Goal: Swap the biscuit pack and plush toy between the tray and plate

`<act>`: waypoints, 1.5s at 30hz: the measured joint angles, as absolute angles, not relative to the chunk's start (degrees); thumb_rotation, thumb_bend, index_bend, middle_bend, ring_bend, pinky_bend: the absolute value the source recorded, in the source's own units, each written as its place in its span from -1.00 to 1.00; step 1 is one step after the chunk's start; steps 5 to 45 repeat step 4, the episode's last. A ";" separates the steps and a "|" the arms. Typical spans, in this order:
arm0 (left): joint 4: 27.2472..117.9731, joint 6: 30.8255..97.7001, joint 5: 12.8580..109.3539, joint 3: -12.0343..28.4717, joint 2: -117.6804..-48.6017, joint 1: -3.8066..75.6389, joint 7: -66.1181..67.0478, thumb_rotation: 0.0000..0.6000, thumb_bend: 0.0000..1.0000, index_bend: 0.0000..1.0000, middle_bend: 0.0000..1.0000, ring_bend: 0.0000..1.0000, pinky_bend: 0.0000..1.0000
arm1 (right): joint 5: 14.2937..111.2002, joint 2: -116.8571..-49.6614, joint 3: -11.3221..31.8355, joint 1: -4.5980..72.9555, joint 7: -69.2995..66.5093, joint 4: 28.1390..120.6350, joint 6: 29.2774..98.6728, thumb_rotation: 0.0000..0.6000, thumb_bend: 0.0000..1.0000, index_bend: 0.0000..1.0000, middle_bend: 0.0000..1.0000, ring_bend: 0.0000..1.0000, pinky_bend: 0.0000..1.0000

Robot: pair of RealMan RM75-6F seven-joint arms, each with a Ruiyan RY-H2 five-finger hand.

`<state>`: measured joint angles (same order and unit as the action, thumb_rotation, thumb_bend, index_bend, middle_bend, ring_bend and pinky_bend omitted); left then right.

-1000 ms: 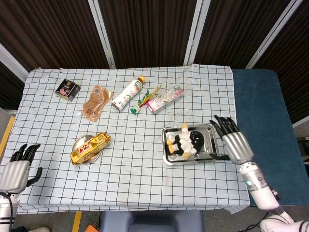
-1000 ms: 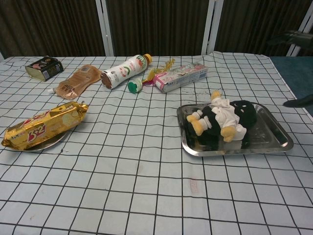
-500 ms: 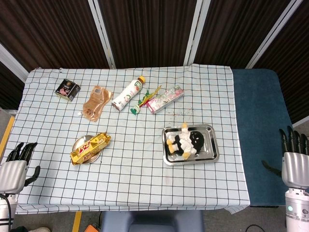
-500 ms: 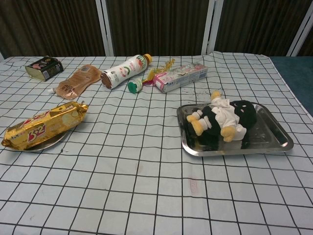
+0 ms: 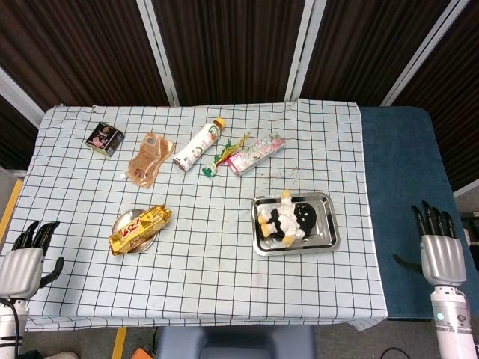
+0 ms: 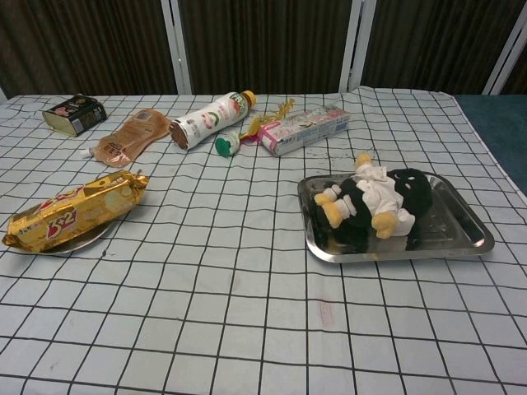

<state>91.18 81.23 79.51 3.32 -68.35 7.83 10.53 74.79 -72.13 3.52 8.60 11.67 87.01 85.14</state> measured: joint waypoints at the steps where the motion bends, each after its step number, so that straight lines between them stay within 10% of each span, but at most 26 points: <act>1: 91.24 81.11 79.39 3.31 -68.39 7.86 10.69 1.00 -0.11 -0.80 -0.73 -0.90 -0.65 | 75.55 -72.19 3.47 8.46 11.26 86.78 85.49 1.00 -0.89 -1.00 -1.00 -1.00 -1.00; 45: 91.49 81.05 79.41 3.25 -68.44 7.90 11.14 1.00 -0.11 -0.80 -0.73 -0.90 -0.65 | 77.12 -72.21 3.31 7.91 10.34 86.57 86.34 1.00 -0.89 -1.00 -1.00 -1.00 -1.00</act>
